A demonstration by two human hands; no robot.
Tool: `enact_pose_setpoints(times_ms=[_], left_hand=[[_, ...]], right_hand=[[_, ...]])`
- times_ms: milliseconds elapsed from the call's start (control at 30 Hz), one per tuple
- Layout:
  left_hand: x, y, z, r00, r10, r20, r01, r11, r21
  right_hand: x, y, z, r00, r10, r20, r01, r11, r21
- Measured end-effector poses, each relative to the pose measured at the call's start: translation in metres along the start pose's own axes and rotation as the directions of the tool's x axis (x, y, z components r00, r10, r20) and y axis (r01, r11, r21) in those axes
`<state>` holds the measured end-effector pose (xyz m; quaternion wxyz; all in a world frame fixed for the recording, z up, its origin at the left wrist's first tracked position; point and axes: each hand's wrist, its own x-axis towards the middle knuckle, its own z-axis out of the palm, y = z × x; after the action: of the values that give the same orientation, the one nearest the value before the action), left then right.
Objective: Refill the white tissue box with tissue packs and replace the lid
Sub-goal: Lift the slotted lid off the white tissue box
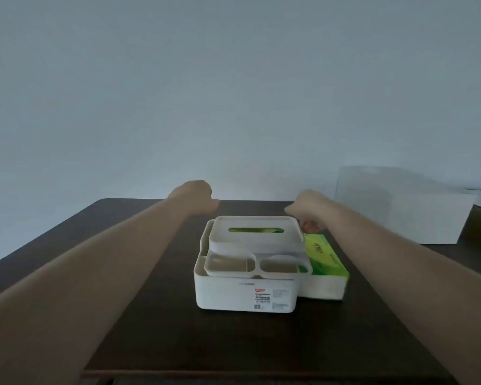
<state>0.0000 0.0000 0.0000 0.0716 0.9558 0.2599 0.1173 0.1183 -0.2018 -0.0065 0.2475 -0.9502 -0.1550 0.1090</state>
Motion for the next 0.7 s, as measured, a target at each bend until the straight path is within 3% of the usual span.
enact_pose_setpoints(times_ms=[133,233,467,700], left_hand=[[-0.018,-0.001,0.006,0.985,-0.056,0.164,0.074,0.992,-0.106],[-0.026,-0.001,0.011,0.97,-0.067,0.234,0.112,0.977,-0.182],[-0.032,-0.001,0.021,0.964,-0.072,0.255,0.126,0.971,-0.201],[-0.028,-0.004,0.003,0.989,-0.108,0.104,0.137,0.931,-0.339]], right_hand=[[-0.022,0.012,0.002,0.995,0.082,0.051,-0.079,0.995,-0.055],[-0.032,0.014,0.004,0.998,0.054,0.042,-0.049,0.991,-0.121],[-0.037,0.017,0.008,1.0,0.021,0.019,-0.019,0.994,-0.104],[-0.032,0.008,0.001,0.997,-0.034,-0.072,0.043,0.991,0.125]])
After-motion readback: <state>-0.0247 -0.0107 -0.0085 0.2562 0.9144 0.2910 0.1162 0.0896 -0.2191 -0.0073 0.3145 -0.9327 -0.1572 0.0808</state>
